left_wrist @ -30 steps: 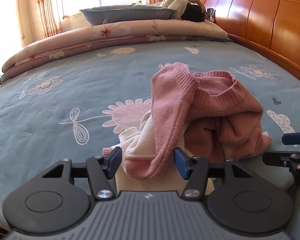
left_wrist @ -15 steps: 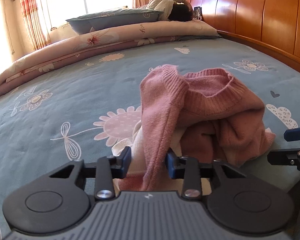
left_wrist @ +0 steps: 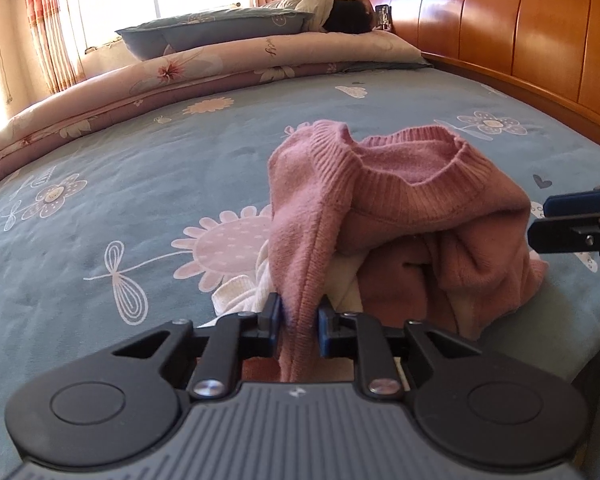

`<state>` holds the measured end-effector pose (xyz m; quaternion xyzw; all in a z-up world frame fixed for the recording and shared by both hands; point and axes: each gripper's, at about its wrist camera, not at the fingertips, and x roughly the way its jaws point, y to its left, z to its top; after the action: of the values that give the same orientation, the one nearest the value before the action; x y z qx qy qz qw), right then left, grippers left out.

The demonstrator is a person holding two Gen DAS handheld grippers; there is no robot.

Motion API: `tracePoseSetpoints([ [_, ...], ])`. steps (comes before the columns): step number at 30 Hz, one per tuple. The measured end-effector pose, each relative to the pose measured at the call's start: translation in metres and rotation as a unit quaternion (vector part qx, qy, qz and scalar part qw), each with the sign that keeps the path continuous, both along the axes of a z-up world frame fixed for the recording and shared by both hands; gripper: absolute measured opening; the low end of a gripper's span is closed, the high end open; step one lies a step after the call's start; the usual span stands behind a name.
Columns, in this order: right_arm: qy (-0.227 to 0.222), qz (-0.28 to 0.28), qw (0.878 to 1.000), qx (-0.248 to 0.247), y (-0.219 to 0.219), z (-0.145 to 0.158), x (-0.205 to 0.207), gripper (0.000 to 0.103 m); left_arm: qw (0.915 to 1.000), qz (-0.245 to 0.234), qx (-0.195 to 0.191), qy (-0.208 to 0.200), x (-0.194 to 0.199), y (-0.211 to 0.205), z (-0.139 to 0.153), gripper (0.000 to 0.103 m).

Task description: Fold clothes

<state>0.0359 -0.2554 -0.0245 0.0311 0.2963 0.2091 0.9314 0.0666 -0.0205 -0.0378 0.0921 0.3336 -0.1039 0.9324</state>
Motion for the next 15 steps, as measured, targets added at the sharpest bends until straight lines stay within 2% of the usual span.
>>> tracePoseSetpoints([
  [5, -0.001, 0.017, 1.0, -0.015, 0.009, -0.004, 0.002, 0.061, 1.0, -0.003, -0.005, 0.008, 0.004, 0.003, 0.0, 0.02],
  [8, -0.001, 0.022, 0.999, -0.024, 0.013, -0.007, -0.001, 0.061, 1.0, -0.001, -0.009, 0.003, 0.003, 0.004, 0.005, 0.013],
  [15, -0.008, 0.019, 1.0, -0.015, 0.011, -0.002, -0.001, 0.061, 0.9988, 0.006, -0.048, -0.002, 0.006, 0.02, 0.017, 0.011],
])
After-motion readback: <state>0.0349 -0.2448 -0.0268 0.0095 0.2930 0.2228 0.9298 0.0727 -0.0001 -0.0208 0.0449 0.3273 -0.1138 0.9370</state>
